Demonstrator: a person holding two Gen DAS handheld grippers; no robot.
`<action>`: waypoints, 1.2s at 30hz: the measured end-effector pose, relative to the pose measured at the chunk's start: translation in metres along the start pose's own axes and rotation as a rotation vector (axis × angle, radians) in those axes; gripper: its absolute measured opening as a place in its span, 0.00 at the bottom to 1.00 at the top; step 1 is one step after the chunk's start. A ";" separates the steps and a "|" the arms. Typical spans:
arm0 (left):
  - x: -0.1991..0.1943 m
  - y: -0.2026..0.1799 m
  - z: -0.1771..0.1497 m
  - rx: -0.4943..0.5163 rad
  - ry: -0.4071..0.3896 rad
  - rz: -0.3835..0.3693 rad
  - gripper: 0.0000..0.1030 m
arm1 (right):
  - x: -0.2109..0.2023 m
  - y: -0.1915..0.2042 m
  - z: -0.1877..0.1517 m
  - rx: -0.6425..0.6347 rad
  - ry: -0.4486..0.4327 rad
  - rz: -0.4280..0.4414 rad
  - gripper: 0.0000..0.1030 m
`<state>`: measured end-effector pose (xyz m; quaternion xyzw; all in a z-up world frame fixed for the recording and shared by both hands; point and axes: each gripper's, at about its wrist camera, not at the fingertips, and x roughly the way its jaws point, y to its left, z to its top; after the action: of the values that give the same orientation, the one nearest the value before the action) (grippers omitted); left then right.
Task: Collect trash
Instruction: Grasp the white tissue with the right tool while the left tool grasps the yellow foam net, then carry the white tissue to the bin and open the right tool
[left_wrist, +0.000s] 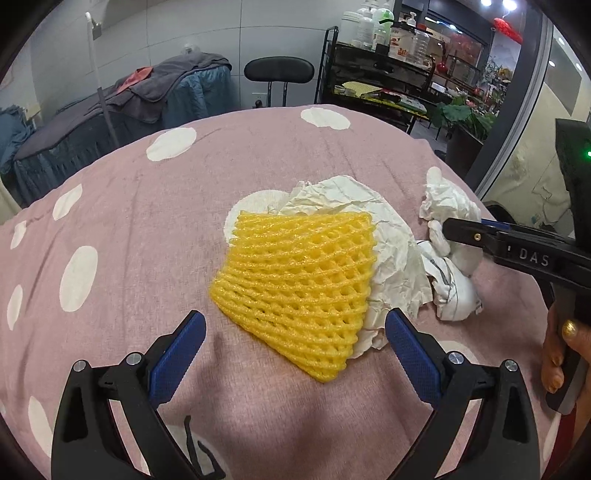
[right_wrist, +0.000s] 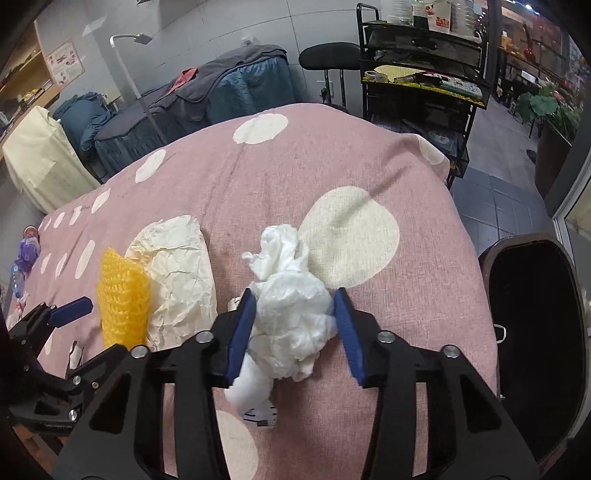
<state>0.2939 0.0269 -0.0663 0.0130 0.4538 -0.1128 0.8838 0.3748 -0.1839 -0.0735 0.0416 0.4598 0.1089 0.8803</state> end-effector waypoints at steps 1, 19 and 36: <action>0.003 0.001 0.001 -0.002 0.003 -0.002 0.93 | 0.000 0.000 -0.001 -0.003 0.001 0.002 0.32; -0.036 0.035 -0.021 -0.167 -0.084 -0.073 0.37 | -0.043 -0.008 -0.025 0.041 -0.083 0.073 0.29; -0.075 -0.030 -0.040 -0.097 -0.148 -0.175 0.37 | -0.119 -0.040 -0.078 0.080 -0.159 0.084 0.29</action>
<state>0.2132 0.0171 -0.0271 -0.0780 0.3918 -0.1680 0.9012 0.2516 -0.2523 -0.0300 0.1042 0.3905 0.1237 0.9063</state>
